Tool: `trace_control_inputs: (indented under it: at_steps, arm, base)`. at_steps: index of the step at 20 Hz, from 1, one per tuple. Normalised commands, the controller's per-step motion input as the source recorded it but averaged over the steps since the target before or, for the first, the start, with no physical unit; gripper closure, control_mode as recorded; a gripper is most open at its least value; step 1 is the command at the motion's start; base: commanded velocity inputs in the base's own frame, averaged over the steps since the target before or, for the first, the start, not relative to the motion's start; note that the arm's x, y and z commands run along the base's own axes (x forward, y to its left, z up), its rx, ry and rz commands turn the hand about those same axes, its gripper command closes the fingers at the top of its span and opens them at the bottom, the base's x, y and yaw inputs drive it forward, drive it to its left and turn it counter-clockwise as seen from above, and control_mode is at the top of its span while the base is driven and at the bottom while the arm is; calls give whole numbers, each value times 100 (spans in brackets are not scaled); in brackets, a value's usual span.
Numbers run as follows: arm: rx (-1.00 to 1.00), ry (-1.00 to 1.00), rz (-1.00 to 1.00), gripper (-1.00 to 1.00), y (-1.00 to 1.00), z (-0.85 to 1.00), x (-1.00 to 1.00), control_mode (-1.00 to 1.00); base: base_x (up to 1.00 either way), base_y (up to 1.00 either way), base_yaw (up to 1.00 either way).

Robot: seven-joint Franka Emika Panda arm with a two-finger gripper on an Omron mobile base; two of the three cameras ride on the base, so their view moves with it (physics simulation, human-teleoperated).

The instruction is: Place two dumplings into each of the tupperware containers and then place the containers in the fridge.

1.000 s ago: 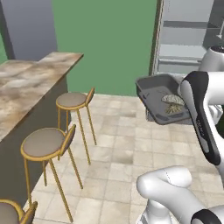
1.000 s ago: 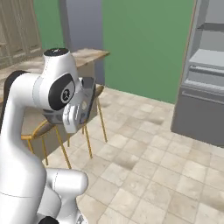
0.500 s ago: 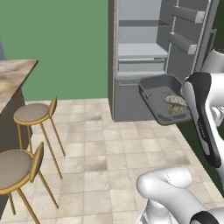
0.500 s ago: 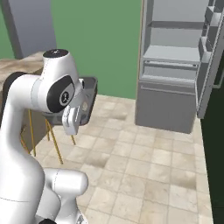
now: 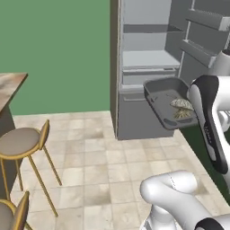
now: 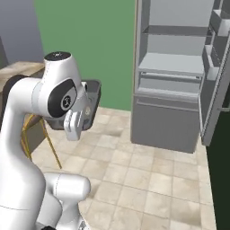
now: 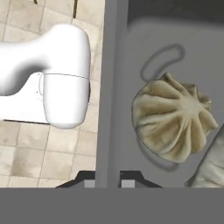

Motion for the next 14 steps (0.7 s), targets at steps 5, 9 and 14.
trace_control_inputs:
  at_steps: [5,9,14]
  arm:
    - [0,0,0,100,0,0,0,100]
    - [0,0,0,100,0,0,0,100]
    - [0,0,0,100,0,0,0,100]
  base:
    - [93,-40,-2]
    - [43,-50,-27]
    - [55,-18,-33]
